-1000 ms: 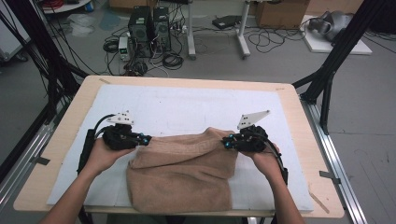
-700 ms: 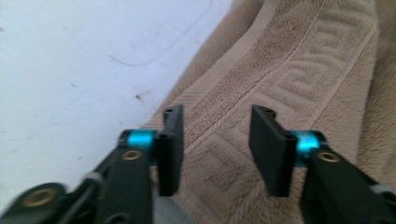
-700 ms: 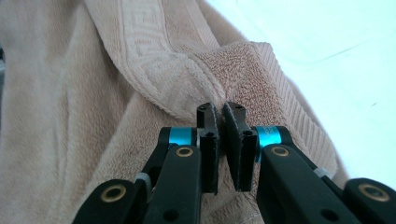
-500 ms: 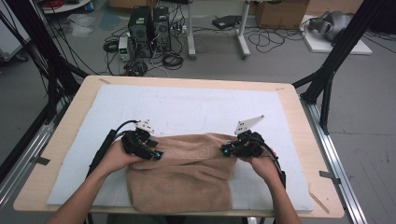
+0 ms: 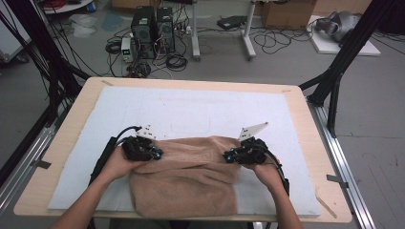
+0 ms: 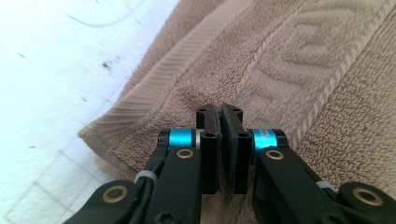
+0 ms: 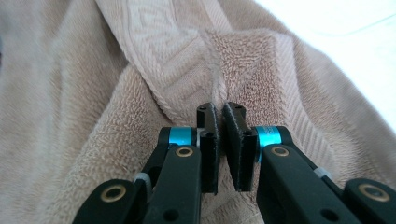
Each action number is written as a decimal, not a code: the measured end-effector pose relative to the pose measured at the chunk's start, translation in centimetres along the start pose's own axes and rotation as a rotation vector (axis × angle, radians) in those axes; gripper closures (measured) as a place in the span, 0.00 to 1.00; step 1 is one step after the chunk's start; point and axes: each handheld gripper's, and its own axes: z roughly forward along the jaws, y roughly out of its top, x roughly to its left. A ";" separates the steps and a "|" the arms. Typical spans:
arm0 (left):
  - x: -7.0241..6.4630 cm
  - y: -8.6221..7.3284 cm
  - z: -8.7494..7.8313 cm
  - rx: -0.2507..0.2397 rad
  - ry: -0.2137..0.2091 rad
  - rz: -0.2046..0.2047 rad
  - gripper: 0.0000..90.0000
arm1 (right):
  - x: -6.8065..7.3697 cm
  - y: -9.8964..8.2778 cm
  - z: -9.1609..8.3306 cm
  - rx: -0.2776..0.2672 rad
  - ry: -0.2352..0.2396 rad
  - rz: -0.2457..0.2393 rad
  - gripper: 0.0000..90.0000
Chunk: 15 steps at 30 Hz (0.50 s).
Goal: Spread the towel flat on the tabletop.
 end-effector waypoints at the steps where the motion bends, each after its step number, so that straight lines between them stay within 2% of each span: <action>1: 0.1 0.1 -0.3 -0.002 -0.004 0.001 0.96 | 0.0 0.1 -0.3 -0.008 -0.002 -0.003 0.94; 6: 0.5 0.4 -2.2 -0.085 0.016 -0.026 0.96 | 0.0 1.1 -1.1 -0.033 0.000 -0.016 0.94; 9: 1.4 1.0 -3.6 -0.172 0.058 -0.065 0.96 | -0.5 1.8 -1.2 -0.026 0.016 -0.010 0.94; 11: 2.2 1.9 -4.3 -0.220 0.088 -0.092 0.96 | -1.3 2.7 -1.4 -0.022 0.009 -0.005 0.94; 13: 3.1 3.4 -4.8 -0.253 0.144 -0.097 0.96 | -2.3 4.4 -2.1 -0.038 -0.019 -0.009 0.94; 14: 3.7 4.5 -5.0 -0.273 0.180 -0.100 0.96 | -3.7 6.9 -3.1 -0.061 -0.093 -0.023 0.94; 15: 4.5 5.9 -5.3 -0.290 0.229 -0.096 0.96 | -3.7 6.9 -3.1 -0.061 -0.093 -0.023 0.94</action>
